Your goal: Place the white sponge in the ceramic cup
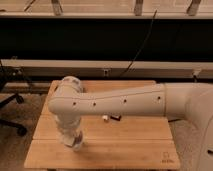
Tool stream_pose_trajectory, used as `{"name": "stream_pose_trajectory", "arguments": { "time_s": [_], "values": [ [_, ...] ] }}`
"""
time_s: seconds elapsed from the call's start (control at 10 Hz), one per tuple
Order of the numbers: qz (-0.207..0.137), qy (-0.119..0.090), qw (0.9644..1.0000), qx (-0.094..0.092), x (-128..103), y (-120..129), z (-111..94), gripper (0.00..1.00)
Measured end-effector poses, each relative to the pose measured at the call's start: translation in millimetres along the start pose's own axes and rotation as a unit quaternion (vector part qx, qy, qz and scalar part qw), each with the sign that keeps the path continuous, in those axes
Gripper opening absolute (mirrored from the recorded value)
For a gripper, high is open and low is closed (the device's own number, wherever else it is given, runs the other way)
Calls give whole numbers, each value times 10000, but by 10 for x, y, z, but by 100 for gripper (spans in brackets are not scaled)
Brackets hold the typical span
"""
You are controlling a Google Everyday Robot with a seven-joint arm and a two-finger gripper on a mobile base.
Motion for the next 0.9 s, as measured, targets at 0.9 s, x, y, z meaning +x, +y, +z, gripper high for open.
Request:
{"name": "stream_pose_trajectory", "arguments": {
  "time_s": [0.9],
  "values": [
    [-5,-7,10000,56,216,-105,69,53]
  ]
}}
